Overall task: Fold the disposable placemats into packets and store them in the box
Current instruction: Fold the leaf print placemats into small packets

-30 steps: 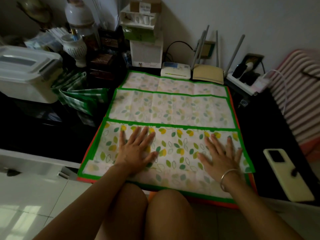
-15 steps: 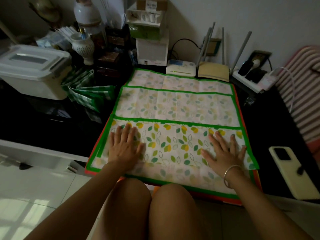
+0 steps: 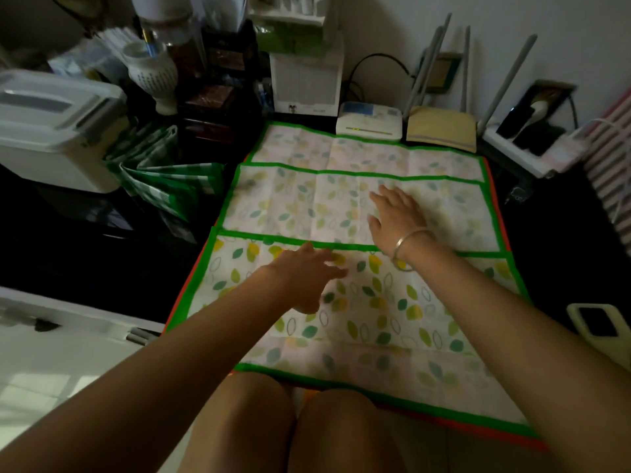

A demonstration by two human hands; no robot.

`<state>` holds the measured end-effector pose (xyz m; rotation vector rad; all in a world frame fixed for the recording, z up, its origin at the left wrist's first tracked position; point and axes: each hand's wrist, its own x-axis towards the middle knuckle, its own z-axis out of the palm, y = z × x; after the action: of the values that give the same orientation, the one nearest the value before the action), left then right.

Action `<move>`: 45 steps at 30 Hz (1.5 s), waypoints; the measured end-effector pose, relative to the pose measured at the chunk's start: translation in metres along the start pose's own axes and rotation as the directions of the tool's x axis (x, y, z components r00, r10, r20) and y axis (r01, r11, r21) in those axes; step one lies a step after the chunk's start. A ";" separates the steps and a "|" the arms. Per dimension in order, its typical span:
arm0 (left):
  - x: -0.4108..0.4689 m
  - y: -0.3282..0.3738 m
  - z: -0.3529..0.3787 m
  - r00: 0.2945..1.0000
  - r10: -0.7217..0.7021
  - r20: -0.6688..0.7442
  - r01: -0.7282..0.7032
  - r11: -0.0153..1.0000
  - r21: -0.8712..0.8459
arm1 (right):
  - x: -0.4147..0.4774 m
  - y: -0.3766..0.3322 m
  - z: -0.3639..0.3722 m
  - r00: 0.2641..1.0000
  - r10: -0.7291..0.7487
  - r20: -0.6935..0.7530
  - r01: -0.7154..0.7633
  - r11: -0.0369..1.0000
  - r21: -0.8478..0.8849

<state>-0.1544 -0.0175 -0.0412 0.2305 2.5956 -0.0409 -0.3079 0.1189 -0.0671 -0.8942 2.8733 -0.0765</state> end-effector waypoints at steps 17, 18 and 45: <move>0.007 0.014 0.014 0.993 -0.095 -0.070 0.089 0.993 -0.083 | 0.077 -0.001 -0.015 0.997 -0.077 -0.025 0.069 0.972 -0.223; 0.007 0.014 0.015 0.993 -0.100 -0.064 0.094 0.992 -0.085 | 0.072 -0.003 -0.016 0.993 -0.089 -0.078 0.068 0.968 -0.241; -0.080 0.022 0.050 0.837 -0.316 -0.446 0.170 0.926 -0.337 | -0.170 -0.025 0.038 0.951 -0.268 -0.155 0.297 0.931 0.214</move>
<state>-0.0579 -0.0123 -0.0431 -0.2378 3.0806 0.3457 -0.1498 0.1945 -0.0836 -1.2850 2.7392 -0.5071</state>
